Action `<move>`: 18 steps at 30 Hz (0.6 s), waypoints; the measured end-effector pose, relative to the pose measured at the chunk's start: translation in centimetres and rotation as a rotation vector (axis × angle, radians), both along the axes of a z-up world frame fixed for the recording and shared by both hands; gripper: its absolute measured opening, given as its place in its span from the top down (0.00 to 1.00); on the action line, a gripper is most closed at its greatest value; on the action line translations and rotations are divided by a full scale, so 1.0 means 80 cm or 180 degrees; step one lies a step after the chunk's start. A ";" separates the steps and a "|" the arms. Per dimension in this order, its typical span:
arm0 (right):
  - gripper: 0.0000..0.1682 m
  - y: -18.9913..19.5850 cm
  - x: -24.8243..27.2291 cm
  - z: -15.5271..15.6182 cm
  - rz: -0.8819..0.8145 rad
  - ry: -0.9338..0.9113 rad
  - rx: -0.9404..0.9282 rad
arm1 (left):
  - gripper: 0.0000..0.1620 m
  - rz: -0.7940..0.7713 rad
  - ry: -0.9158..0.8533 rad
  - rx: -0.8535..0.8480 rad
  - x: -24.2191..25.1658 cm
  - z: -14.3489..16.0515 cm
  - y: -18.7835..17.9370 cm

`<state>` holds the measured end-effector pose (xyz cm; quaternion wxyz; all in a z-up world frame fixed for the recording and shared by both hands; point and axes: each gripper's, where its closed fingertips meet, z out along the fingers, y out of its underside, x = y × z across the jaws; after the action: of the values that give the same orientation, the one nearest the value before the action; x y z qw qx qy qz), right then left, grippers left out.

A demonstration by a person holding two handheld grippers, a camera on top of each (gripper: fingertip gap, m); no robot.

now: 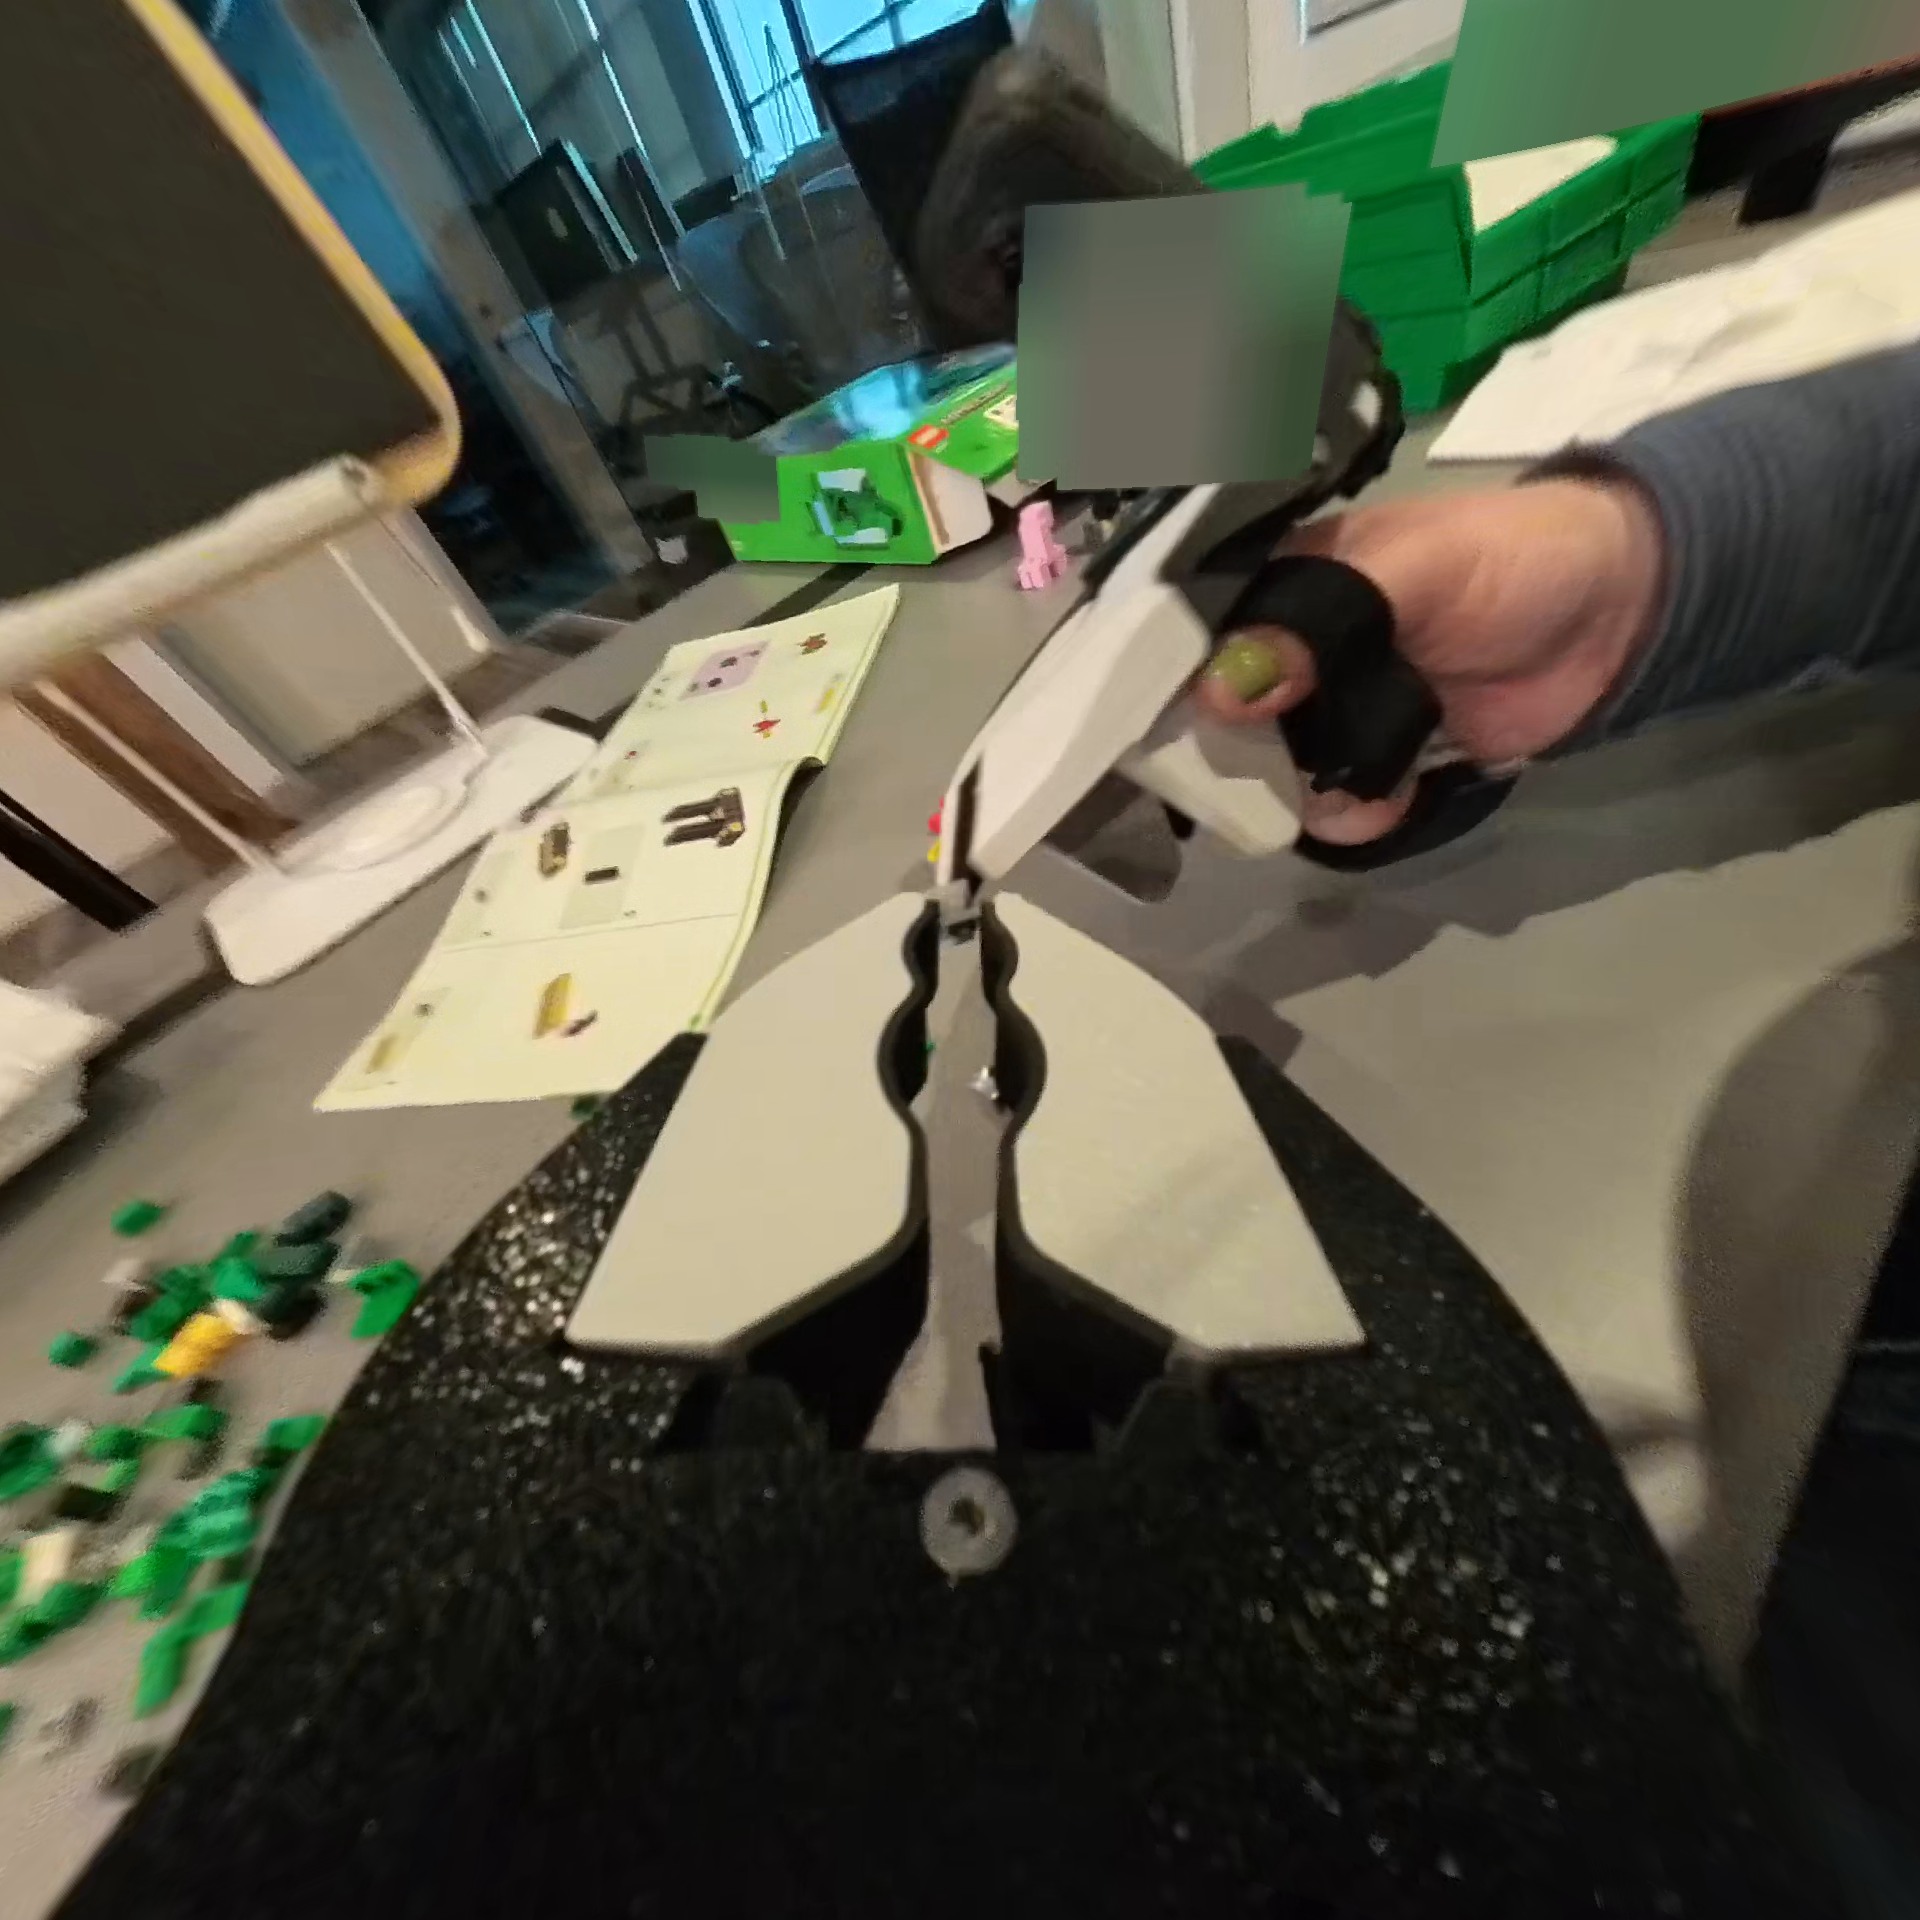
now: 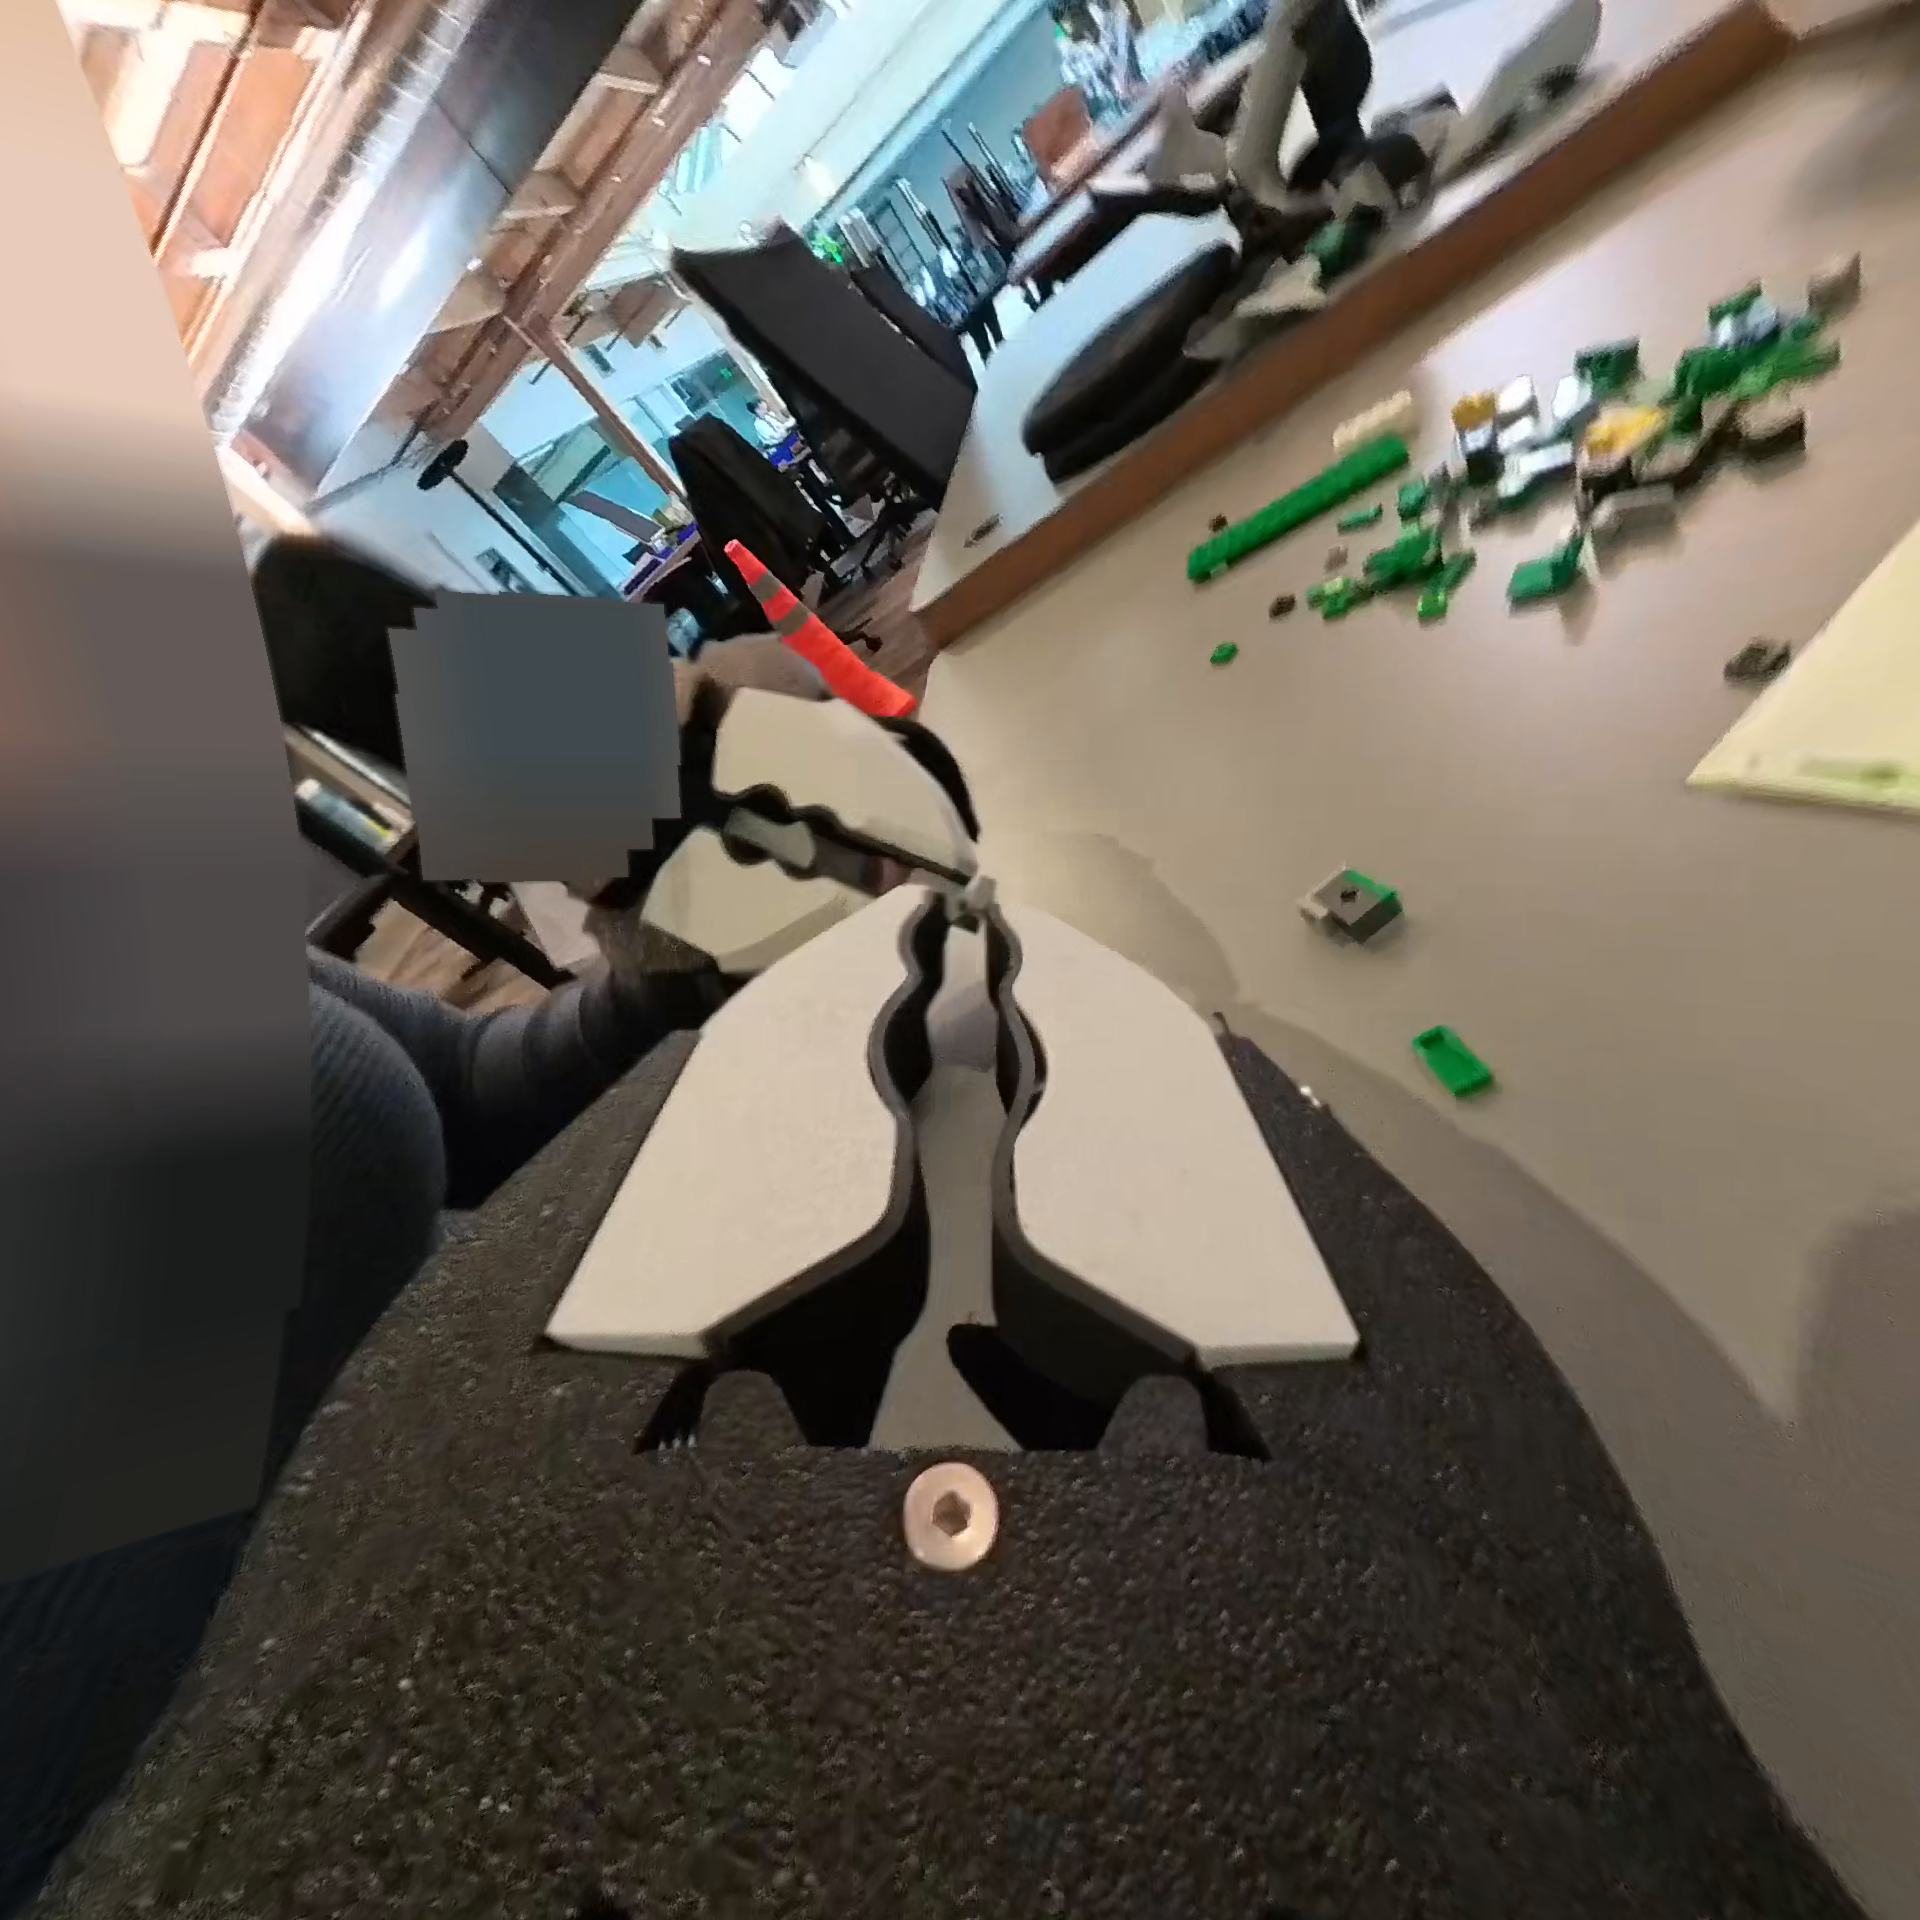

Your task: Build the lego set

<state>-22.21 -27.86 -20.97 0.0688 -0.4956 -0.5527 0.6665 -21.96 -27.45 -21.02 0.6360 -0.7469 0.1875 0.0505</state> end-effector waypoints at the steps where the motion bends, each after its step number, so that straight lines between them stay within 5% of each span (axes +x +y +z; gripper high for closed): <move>1: 0.92 0.002 0.003 0.006 0.0046 0.0193 0.0098 | 0.96 -0.0039 -0.0210 -0.0070 -0.002 0.001 0.000; 7: 0.89 0.005 0.028 0.018 0.0454 0.1325 0.1881 | 0.96 -0.1007 -0.2246 -0.0953 0.017 0.003 -0.008; 11: 0.90 -0.009 0.038 0.007 0.0901 0.1876 0.3098 | 0.96 -0.1500 -0.2893 -0.1457 0.029 0.000 -0.015; 18: 0.95 -0.020 0.049 0.000 0.1398 0.2129 0.3229 | 0.96 -0.1919 -0.3199 -0.1932 0.050 -0.001 -0.023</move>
<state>-18.28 -29.44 -20.97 0.3250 -0.0425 -0.8363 0.4395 -17.94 -29.27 -21.11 0.3935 -0.7404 0.0747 -0.5398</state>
